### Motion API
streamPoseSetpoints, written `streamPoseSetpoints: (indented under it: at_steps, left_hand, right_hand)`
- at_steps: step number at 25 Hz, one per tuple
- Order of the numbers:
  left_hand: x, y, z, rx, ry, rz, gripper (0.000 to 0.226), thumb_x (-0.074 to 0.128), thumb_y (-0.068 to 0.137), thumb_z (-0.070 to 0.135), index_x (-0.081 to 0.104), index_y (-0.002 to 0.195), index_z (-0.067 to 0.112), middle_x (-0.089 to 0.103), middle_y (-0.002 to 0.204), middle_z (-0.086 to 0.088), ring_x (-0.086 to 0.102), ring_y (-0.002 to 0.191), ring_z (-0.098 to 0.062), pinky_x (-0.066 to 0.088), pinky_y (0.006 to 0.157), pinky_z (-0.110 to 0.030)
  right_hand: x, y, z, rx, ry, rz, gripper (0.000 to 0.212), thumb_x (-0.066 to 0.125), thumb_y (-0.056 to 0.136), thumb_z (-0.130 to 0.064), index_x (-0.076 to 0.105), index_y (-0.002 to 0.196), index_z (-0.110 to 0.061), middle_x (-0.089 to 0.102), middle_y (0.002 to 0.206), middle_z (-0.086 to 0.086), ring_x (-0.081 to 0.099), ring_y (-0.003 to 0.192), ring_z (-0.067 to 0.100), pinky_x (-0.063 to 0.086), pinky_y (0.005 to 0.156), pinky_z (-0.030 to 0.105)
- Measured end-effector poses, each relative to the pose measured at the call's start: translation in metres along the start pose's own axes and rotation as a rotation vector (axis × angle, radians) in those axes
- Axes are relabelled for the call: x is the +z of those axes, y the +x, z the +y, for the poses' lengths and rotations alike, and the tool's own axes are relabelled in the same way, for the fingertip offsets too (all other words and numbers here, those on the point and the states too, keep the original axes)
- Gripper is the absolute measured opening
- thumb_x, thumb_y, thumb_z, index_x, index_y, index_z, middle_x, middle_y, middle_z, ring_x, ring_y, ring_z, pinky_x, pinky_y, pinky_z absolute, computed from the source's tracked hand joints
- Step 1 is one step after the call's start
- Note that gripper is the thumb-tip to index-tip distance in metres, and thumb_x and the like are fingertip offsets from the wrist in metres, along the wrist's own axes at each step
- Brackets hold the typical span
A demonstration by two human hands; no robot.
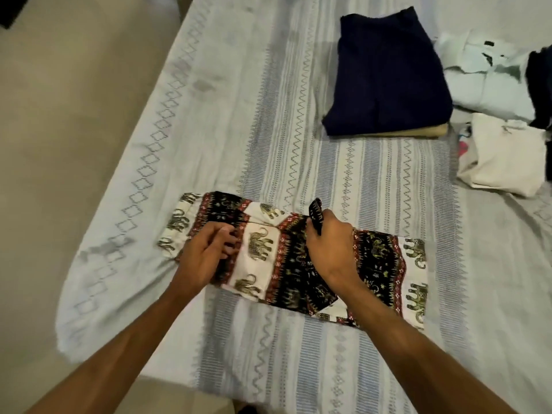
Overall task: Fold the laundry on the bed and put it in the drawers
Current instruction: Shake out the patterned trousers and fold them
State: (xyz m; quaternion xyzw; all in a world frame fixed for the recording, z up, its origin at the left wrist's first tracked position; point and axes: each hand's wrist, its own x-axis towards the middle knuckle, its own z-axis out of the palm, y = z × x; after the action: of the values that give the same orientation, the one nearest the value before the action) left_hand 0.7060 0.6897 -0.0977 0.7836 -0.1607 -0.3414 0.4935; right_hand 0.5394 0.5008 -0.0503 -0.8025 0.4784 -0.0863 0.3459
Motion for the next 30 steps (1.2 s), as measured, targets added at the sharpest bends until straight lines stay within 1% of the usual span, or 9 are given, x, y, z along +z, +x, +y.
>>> streamPoseSetpoints:
  at_steps: [2, 4, 9, 15, 19, 22, 24, 27, 30]
  left_hand:
    - [-0.033, 0.014, -0.007, -0.144, -0.164, -0.011, 0.026, 0.05, 0.109, 0.027, 0.069, 0.117, 0.011, 0.077, 0.102, -0.012, 0.074, 0.088, -0.034, 0.061, 0.075, -0.031]
    - [-0.064, 0.027, -0.011, -0.291, -0.367, -0.018, 0.034, 0.048, 0.109, 0.035, 0.069, 0.117, 0.009, 0.075, 0.11, -0.021, 0.076, 0.086, -0.031, 0.061, 0.075, -0.031]
    - [-0.101, 0.039, -0.019, -0.492, -0.551, -0.149, 0.054, 0.038, 0.107, 0.054, 0.068, 0.122, 0.012, 0.077, 0.116, -0.009, 0.075, 0.102, -0.025, 0.056, 0.087, -0.036]
    - [-0.105, 0.04, -0.024, -0.477, -0.516, -0.197, 0.059, 0.045, 0.099, 0.066, 0.073, 0.117, 0.017, 0.075, 0.093, 0.0, 0.069, 0.077, -0.012, 0.052, 0.07, -0.028]
    - [-0.109, 0.04, -0.017, -0.417, -0.488, -0.294, 0.062, 0.04, 0.1, 0.069, 0.071, 0.125, 0.022, 0.077, 0.093, 0.003, 0.071, 0.088, -0.014, 0.05, 0.077, -0.031]
    - [-0.108, 0.041, -0.01, -0.376, -0.495, -0.328, 0.054, 0.041, 0.101, 0.066, 0.07, 0.123, 0.026, 0.072, 0.077, 0.013, 0.068, 0.077, -0.005, 0.048, 0.068, -0.025]
    - [-0.109, 0.039, -0.007, -0.356, -0.453, -0.325, 0.051, 0.046, 0.1, 0.065, 0.07, 0.116, 0.024, 0.072, 0.081, 0.013, 0.068, 0.08, -0.005, 0.049, 0.068, -0.022]
    - [-0.108, 0.037, -0.004, -0.335, -0.358, -0.279, 0.058, 0.059, 0.091, 0.071, 0.069, 0.12, 0.021, 0.078, 0.108, 0.005, 0.074, 0.101, -0.01, 0.055, 0.086, -0.029]
    - [-0.102, 0.03, -0.002, -0.25, -0.134, -0.135, 0.059, 0.076, 0.081, 0.066, 0.064, 0.124, 0.028, 0.073, 0.115, 0.008, 0.071, 0.104, -0.01, 0.057, 0.095, -0.034]
  right_hand:
    - [0.037, 0.001, -0.04, -0.023, 0.01, -0.016, 0.015, 0.06, 0.104, -0.02, 0.057, 0.095, -0.008, 0.06, 0.07, 0.002, 0.058, 0.052, 0.013, 0.042, 0.041, 0.019]
    - [0.074, 0.0, -0.075, -0.018, -0.009, -0.048, 0.015, 0.06, 0.104, -0.021, 0.059, 0.1, -0.006, 0.059, 0.074, 0.0, 0.06, 0.057, 0.013, 0.046, 0.045, 0.023]
    - [0.144, -0.003, -0.13, -0.009, -0.07, -0.063, 0.014, 0.058, 0.104, -0.02, 0.06, 0.109, -0.006, 0.055, 0.085, -0.001, 0.058, 0.074, 0.017, 0.044, 0.066, 0.027]
    - [0.189, 0.004, -0.17, 0.049, -0.062, -0.038, 0.021, 0.057, 0.105, -0.02, 0.057, 0.119, -0.004, 0.063, 0.094, 0.008, 0.058, 0.082, 0.022, 0.041, 0.069, 0.029]
    - [0.198, 0.009, -0.174, 0.102, -0.021, -0.014, 0.023, 0.057, 0.104, -0.016, 0.056, 0.121, -0.002, 0.059, 0.09, 0.005, 0.06, 0.082, 0.023, 0.042, 0.068, 0.03]
    - [0.199, 0.014, -0.175, 0.089, -0.018, -0.017, 0.018, 0.056, 0.104, -0.017, 0.055, 0.113, -0.002, 0.054, 0.086, 0.002, 0.058, 0.079, 0.022, 0.039, 0.064, 0.03]
    - [0.198, 0.012, -0.176, 0.074, 0.028, -0.067, 0.023, 0.057, 0.104, -0.026, 0.053, 0.109, -0.005, 0.058, 0.086, 0.002, 0.062, 0.079, 0.022, 0.04, 0.059, 0.027]
    - [0.19, 0.002, -0.172, 0.083, 0.202, -0.142, 0.034, 0.05, 0.107, -0.045, 0.057, 0.101, -0.012, 0.063, 0.084, -0.003, 0.061, 0.075, 0.009, 0.039, 0.057, 0.019]
    - [0.168, -0.011, -0.144, -0.026, 0.197, -0.076, 0.026, 0.043, 0.11, -0.036, 0.061, 0.101, -0.019, 0.065, 0.084, -0.006, 0.061, 0.073, 0.005, 0.051, 0.067, 0.025]
